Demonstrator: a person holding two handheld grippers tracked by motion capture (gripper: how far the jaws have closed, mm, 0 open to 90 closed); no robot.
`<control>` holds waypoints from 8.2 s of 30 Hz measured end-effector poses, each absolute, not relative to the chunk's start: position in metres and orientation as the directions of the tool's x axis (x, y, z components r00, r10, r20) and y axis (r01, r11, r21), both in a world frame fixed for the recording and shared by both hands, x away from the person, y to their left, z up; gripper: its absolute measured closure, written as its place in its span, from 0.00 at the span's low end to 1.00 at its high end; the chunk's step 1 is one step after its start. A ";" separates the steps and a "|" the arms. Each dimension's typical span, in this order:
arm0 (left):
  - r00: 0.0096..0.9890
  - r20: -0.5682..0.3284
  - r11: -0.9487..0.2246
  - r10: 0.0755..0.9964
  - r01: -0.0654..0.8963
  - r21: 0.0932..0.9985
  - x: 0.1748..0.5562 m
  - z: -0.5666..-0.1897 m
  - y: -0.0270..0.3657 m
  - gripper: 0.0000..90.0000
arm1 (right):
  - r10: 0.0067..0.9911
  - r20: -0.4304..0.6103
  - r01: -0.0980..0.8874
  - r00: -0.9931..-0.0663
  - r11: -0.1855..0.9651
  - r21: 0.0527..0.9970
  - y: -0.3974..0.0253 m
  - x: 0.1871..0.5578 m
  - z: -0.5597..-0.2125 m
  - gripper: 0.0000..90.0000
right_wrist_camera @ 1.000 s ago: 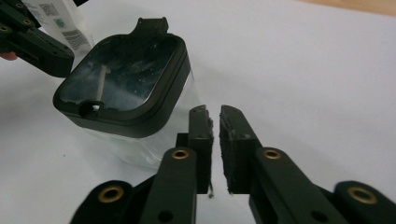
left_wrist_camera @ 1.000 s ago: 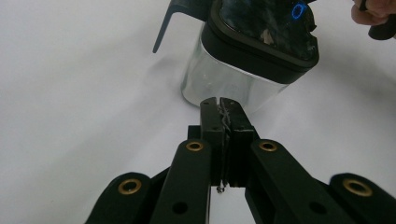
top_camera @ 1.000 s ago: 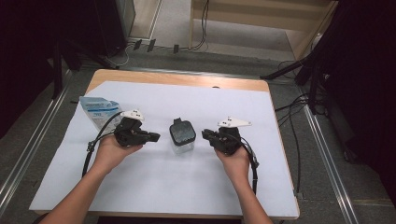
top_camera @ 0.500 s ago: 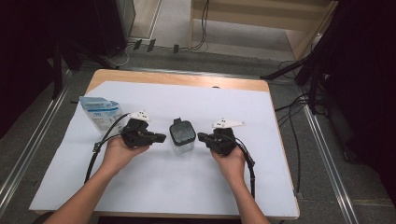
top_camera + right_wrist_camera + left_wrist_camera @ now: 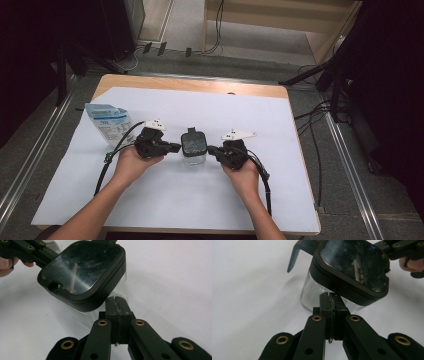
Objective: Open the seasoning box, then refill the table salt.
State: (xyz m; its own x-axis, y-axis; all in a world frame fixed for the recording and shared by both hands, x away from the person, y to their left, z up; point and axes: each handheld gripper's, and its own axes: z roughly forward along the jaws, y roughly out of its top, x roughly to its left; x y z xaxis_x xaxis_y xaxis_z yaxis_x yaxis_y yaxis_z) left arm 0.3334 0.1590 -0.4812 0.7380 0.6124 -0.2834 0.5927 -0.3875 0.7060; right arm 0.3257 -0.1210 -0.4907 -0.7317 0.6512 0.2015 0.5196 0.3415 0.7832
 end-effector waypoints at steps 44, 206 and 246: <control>0.709 -0.303 -0.362 0.637 0.622 0.694 0.302 -0.481 0.171 1.00 | 0.593 0.180 0.484 -0.785 0.405 0.776 -0.107 0.376 -0.491 1.00; 0.935 -0.225 -0.534 0.274 0.343 0.773 0.352 -0.480 0.156 0.05 | 0.612 0.303 0.577 -0.730 0.316 0.753 -0.159 0.316 -0.481 1.00; 0.944 -0.196 -0.521 0.264 0.310 0.795 0.359 -0.477 0.141 0.17 | 0.621 0.327 0.615 -0.712 0.328 0.717 -0.152 0.323 -0.486 1.00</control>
